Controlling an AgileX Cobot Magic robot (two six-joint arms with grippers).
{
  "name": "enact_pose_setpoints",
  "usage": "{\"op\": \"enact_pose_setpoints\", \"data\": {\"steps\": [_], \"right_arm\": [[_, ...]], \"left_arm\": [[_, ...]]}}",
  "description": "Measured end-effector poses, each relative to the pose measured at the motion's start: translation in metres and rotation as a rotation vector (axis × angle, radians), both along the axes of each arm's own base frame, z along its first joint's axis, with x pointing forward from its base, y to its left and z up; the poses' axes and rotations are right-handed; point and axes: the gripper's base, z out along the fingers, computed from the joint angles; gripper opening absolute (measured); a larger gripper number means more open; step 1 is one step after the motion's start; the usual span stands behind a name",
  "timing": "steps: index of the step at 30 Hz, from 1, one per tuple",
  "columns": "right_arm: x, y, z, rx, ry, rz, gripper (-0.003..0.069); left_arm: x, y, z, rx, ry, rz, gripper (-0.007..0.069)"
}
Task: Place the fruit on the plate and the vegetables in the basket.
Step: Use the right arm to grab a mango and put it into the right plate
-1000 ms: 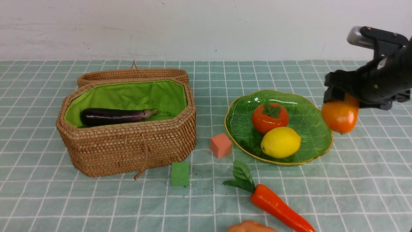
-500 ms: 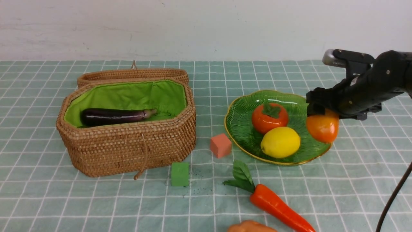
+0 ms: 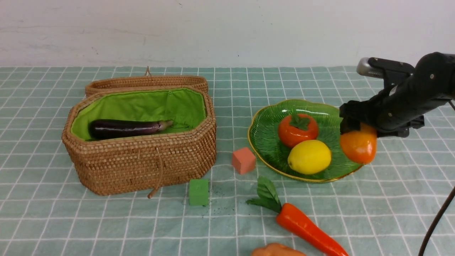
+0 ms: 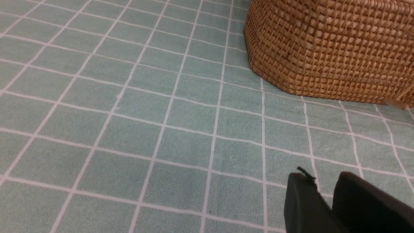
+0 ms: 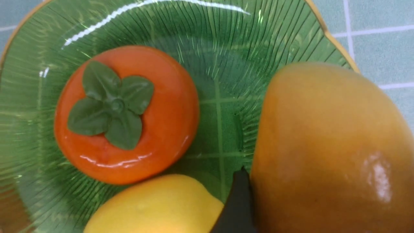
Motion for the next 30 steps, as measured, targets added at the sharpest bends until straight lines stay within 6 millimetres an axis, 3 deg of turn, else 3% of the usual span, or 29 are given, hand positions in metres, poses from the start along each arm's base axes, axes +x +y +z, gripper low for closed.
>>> {"op": "enact_pose_setpoints", "data": {"steps": [9, 18, 24, 30], "right_arm": [[-0.001, 0.0, 0.014, 0.012, -0.064, -0.009, 0.0594], [0.006, 0.001, -0.002, 0.038, -0.047, -0.027, 0.0598], [0.007, 0.002, -0.003, 0.016, -0.054, 0.002, 0.0674], [0.006, 0.002, -0.003, 0.012, -0.051, 0.009, 0.0685]], "left_arm": [[0.0, 0.0, 0.0, 0.0, 0.0, 0.0, 0.0145], [0.0, 0.0, 0.0, 0.0, 0.0, 0.0, 0.0154], [0.0, 0.0, 0.0, 0.0, 0.0, 0.0, 0.0157], [0.0, 0.0, 0.0, 0.0, 0.0, 0.0, 0.0163]]}}
